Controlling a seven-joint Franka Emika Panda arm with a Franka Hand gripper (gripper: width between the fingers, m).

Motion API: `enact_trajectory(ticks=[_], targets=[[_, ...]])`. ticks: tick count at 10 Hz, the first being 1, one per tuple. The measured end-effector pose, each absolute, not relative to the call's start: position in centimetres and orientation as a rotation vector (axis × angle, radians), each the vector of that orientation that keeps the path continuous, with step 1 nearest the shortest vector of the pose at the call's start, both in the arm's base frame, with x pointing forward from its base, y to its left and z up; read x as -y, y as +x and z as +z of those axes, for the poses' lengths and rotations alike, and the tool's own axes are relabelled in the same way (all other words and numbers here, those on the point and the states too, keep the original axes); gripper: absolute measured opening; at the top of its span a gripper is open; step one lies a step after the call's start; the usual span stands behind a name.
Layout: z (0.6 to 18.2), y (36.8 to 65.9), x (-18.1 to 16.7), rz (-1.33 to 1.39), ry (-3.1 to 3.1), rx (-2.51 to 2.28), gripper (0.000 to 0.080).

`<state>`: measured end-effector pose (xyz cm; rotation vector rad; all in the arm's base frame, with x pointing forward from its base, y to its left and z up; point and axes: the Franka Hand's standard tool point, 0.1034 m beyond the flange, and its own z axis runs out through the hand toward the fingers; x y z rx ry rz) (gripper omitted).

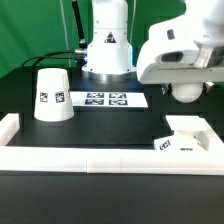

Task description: Assemble lamp

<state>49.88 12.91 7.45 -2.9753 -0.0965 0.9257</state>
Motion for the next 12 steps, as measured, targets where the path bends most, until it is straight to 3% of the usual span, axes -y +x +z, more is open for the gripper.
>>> enact_trajectory(ticks=[6, 12], targets=[[10.5, 52.1, -11.2, 0.301, -3.060, 0.184, 0.0579], [10.0, 54.0, -10.1, -0.443, -3.045, 0.296, 0.0579]])
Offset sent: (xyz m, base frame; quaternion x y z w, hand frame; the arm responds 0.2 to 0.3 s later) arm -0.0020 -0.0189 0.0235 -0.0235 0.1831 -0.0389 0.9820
